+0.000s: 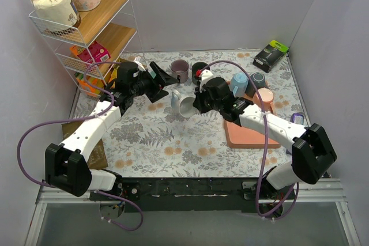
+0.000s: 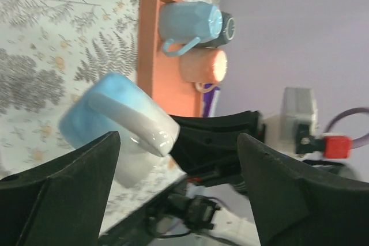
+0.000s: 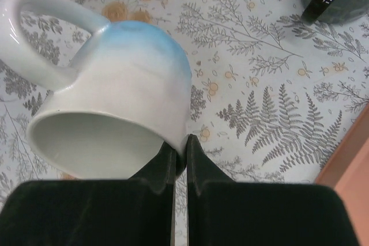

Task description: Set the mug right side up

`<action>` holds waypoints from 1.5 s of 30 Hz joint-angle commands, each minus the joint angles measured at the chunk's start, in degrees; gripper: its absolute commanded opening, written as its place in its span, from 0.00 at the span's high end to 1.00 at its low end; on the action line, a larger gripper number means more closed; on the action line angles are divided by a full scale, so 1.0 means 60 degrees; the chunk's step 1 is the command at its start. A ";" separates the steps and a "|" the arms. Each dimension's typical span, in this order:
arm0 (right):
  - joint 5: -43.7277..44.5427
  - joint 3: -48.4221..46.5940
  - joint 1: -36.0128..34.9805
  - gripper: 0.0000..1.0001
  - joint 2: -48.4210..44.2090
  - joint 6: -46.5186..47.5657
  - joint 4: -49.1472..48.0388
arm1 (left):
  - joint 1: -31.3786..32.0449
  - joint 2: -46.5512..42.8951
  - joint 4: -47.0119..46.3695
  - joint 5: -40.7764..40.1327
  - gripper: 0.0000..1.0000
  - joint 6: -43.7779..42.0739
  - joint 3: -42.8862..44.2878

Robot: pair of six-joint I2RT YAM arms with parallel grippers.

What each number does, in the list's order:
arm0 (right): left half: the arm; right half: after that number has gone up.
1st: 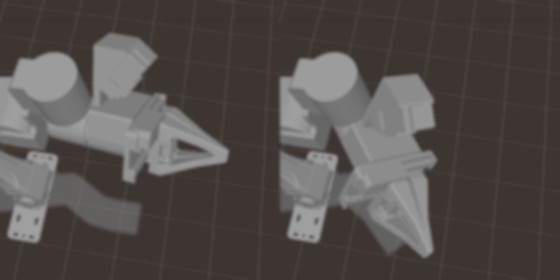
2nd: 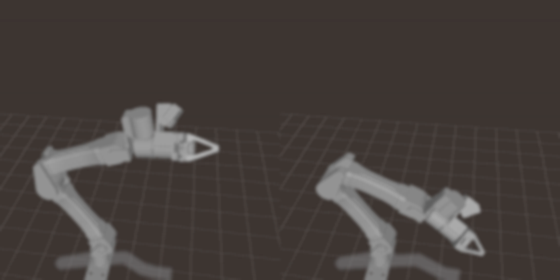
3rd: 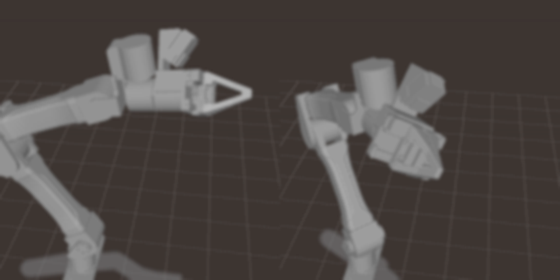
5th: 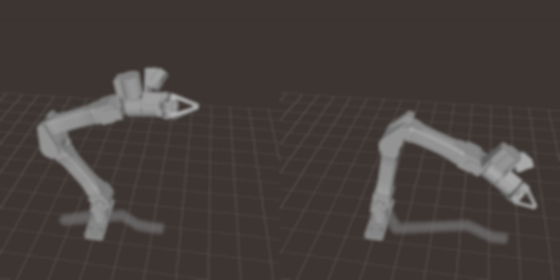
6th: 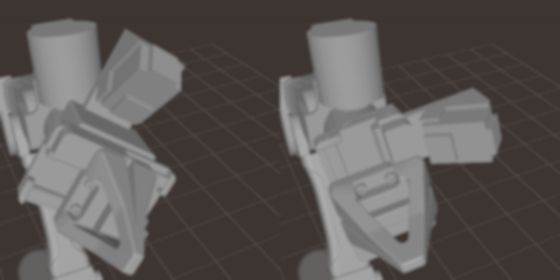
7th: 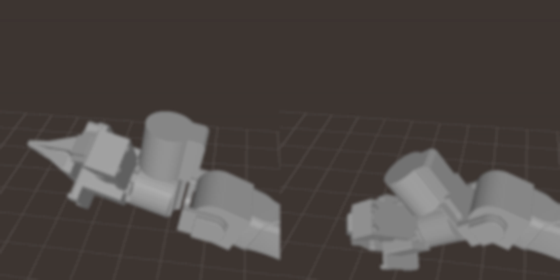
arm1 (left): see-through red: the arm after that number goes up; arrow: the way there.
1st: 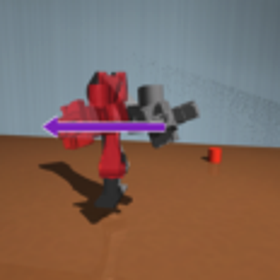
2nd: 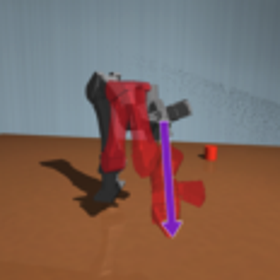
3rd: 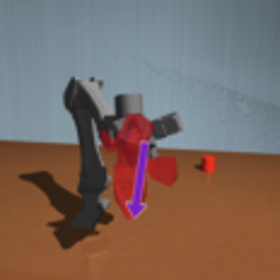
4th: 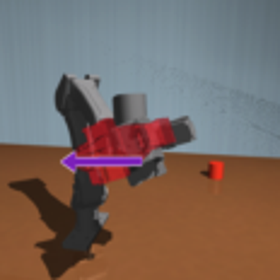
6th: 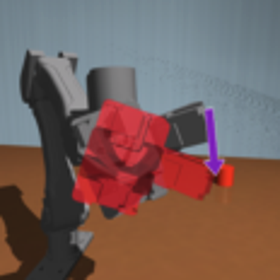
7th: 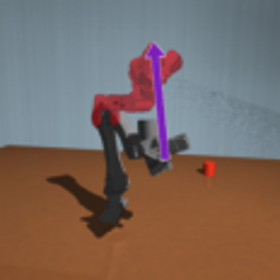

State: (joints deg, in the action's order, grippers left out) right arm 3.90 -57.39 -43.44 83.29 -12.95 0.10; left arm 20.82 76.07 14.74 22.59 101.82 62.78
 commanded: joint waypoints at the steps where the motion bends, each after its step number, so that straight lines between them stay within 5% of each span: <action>1: -0.1248 -0.1888 0.0048 0.99 -0.0215 0.0956 0.2601 | 0.0031 -0.0198 0.0370 0.0351 0.17 -0.3517 0.0303; 6: -0.2070 -0.3090 0.0062 0.99 0.0547 0.1688 0.5031 | 0.0557 -0.0709 0.0049 0.0471 0.14 -0.6331 -0.0471; 15: -0.1545 -0.4849 0.0033 0.99 0.2465 0.1953 0.8037 | 0.0808 -0.1165 -0.0494 0.0953 0.13 -0.6672 -0.1557; 24: -0.0783 -0.5581 -0.0084 0.99 0.3359 0.2099 0.8947 | 0.0837 -0.2029 -0.0524 -0.0600 0.13 -0.6570 -0.2319; 37: 0.0126 -0.6183 -0.0436 0.94 0.4239 0.2129 0.9476 | 0.0822 -0.1942 -0.0685 -0.0718 0.11 -0.6570 -0.2510; 43: 0.0039 -0.6285 -0.0450 0.79 0.4371 0.2393 0.9461 | 0.0837 -0.1883 -0.0714 -0.0674 0.08 -0.6687 -0.2510; 45: -0.0064 -0.6373 -0.0450 0.66 0.4386 0.2378 0.9417 | 0.0837 -0.1839 -0.0758 -0.0630 0.07 -0.6789 -0.2539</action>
State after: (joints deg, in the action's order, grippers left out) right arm 4.29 -92.29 -45.98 109.97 -0.01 55.83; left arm 25.63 65.30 11.53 19.03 62.89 48.25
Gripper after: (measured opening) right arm 0.232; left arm 0.915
